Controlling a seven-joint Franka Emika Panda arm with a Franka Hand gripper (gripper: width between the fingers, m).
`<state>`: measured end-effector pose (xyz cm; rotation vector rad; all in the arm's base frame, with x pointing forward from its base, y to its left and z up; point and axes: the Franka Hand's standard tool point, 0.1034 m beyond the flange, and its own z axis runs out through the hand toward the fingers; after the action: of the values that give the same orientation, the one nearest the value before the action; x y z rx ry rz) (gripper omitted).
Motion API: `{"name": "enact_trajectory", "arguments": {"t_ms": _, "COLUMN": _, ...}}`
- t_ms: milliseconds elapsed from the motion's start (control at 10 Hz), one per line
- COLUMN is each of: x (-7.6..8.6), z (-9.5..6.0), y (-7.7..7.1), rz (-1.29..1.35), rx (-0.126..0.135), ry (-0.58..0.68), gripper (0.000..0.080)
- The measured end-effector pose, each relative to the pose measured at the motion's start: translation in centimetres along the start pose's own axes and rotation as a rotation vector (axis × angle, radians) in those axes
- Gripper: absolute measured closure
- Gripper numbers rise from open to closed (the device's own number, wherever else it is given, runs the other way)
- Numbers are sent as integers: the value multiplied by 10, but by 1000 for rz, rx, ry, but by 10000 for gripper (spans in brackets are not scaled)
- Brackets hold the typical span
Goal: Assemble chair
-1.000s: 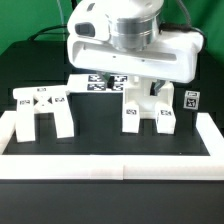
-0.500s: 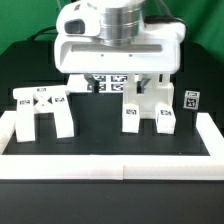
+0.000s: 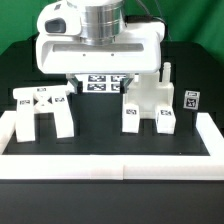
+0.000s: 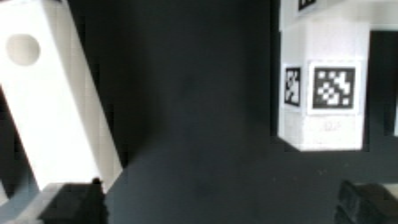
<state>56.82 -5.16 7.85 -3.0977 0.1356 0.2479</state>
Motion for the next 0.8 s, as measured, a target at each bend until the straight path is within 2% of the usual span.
{"name": "enact_trajectory", "arguments": {"t_ms": 100, "x": 5, "z": 0, "y": 1, "rz": 0, "rx": -6, "ry": 37, "gripper": 151}}
{"name": "enact_trajectory", "arguments": {"t_ms": 200, "x": 13, "z": -1, "y": 5, "rz": -24, "rx": -24, "ry": 138, "gripper": 151}}
{"name": "enact_trajectory", "arguments": {"t_ms": 300, "x": 6, "z": 5, "y": 13, "rz": -71, "rx": -46, "ry": 200, "gripper": 151}}
{"name": "enact_trajectory", "arguments": {"t_ms": 400, "x": -3, "z": 10, "y": 18, "rz": -100, "rx": -51, "ry": 190, "gripper": 151}}
{"name": "enact_trajectory", "arguments": {"t_ms": 700, "x": -4, "z": 13, "y": 47, "rz": -234, "rx": -69, "ry": 180, "gripper": 151}}
{"name": "enact_trajectory", "arguments": {"t_ms": 800, "x": -4, "z": 13, "y": 47, "rz": -224, "rx": -67, "ry": 180, "gripper": 151}}
